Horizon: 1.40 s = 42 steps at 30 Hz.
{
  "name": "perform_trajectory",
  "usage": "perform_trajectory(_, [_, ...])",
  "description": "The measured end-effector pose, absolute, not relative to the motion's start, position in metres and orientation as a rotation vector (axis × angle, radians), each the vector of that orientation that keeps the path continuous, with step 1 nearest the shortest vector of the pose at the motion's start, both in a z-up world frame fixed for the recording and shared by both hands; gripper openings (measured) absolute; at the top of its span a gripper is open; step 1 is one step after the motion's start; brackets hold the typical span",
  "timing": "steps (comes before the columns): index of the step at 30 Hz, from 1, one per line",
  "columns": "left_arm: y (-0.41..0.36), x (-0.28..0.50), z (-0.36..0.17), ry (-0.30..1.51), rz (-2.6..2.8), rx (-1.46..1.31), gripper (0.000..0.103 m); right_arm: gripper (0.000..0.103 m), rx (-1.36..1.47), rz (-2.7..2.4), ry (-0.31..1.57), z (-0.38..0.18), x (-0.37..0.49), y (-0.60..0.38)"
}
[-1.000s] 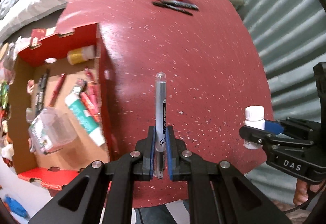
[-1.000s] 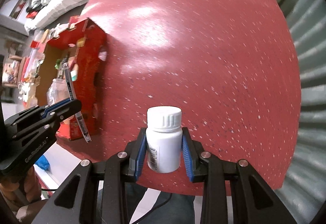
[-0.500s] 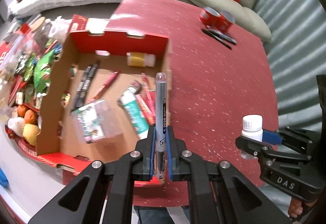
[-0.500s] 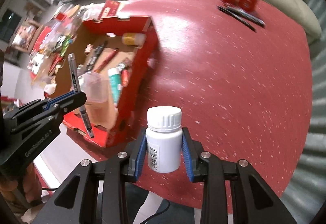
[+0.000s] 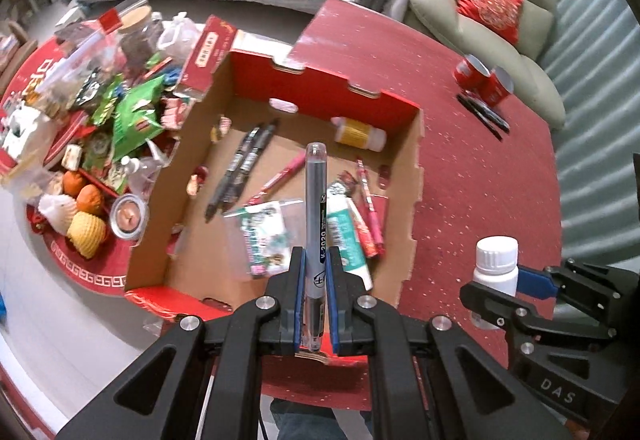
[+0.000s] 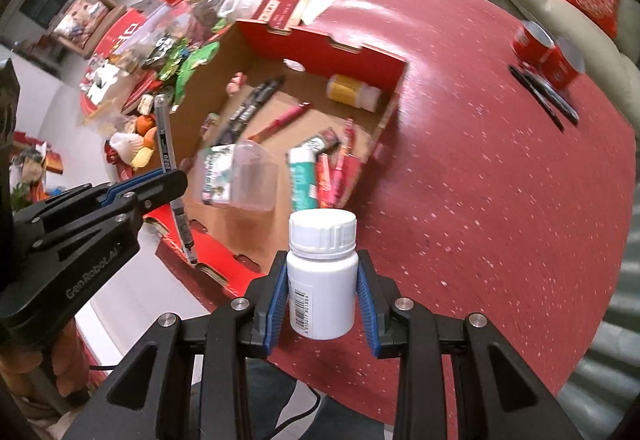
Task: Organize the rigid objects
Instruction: 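Carry the silver marker and white pill bottle over the cardboard box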
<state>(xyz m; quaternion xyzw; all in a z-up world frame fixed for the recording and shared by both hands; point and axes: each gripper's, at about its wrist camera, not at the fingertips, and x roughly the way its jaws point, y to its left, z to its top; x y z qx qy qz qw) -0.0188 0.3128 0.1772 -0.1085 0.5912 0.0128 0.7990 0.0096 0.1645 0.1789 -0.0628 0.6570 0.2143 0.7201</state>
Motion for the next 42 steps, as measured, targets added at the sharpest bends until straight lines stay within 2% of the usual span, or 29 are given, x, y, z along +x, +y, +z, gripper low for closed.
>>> perform_trajectory(17, [0.356, -0.019, 0.171, 1.282, 0.119, -0.247, 0.010, 0.034, -0.214, 0.556, 1.437, 0.178, 0.016, 0.227])
perform_trajectory(42, [0.351, 0.020, 0.167, 1.303, 0.079, -0.172, 0.010, 0.034, -0.139, 0.470, 1.455, 0.170, 0.049, 0.215])
